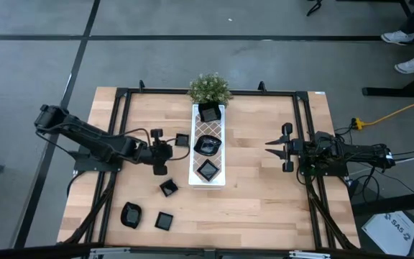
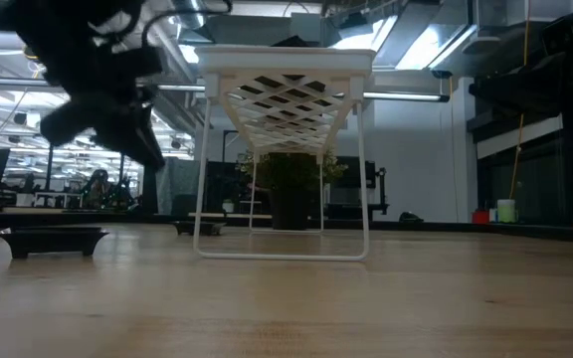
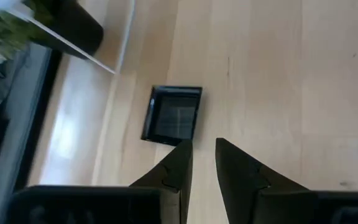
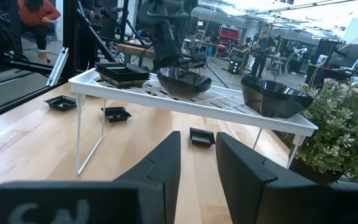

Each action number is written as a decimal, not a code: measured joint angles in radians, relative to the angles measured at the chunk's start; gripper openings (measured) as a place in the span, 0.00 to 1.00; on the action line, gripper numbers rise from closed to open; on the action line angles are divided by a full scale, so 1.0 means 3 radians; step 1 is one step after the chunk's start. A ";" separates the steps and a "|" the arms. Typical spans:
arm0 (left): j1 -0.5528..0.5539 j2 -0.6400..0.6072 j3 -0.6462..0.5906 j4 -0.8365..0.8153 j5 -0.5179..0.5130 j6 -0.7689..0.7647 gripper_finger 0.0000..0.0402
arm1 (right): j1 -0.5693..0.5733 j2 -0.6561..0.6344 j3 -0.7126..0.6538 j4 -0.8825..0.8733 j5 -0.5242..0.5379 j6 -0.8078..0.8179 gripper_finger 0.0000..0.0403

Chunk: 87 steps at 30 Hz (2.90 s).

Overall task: Pick & Place Mini shaped plates
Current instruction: Stack the square plate on top of the square plate on the shelf

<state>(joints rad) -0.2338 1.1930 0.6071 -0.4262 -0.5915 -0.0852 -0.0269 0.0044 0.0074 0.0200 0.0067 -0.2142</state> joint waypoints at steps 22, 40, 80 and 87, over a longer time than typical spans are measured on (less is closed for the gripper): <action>0.0743 0.0641 -0.0435 0.1244 0.0614 0.0824 0.41 | 0.0000 -0.0001 0.0000 0.0000 0.0000 0.0000 0.25; 0.0743 0.1184 -0.0430 0.1965 0.0331 0.1559 0.35 | -0.0001 0.0000 0.0000 0.0000 0.0000 0.0000 0.25; 0.0708 0.1010 -0.0435 0.2026 -0.0002 0.1293 0.01 | -0.0001 0.0000 0.0000 0.0000 0.0000 0.0000 0.25; 0.0591 0.0707 -0.0435 0.2001 -0.0443 0.1252 0.01 | 0.0000 -0.0001 0.0000 -0.0001 0.0000 0.0000 0.25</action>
<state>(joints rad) -0.0565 1.4051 0.4767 0.1740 -0.7243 0.2905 -0.0269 0.0042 0.0074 0.0198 0.0067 -0.2142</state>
